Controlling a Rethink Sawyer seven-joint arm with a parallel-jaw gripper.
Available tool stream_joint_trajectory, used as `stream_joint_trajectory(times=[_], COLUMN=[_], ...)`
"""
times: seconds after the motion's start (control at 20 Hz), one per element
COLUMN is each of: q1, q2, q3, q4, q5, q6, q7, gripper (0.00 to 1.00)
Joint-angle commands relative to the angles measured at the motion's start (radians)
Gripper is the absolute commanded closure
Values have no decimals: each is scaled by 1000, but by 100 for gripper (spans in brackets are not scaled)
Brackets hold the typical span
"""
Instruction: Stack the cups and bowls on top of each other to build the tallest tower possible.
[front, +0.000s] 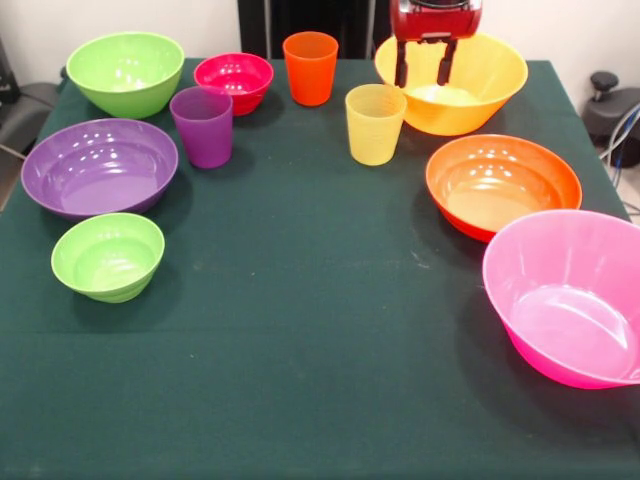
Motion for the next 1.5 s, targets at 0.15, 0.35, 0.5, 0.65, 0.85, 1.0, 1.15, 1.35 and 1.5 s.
stream_joint_trajectory(times=[0.15, 0.35, 0.5, 0.65, 0.85, 1.0, 1.15, 1.35, 1.5], q1=[-4, -35, -74, -111, -144, -173, -194, -245, -283], q2=[-18, -36, -41, -38, -58, -55, -34, 20, 24], q3=[151, 209, 262, 308, 354, 375, 389, 453, 496], q4=[-43, -58, -66, -61, -55, -67, -86, -128, -133], q5=[-112, -192, -237, -263, -306, -340, -367, -458, -505], q6=[42, 85, 116, 120, 156, 179, 198, 228, 260], q7=[5, -72, -104, -94, -110, -128, -149, -228, -251], gripper=[0, 0, 0, 0, 0, 0, 0, 0, 0])
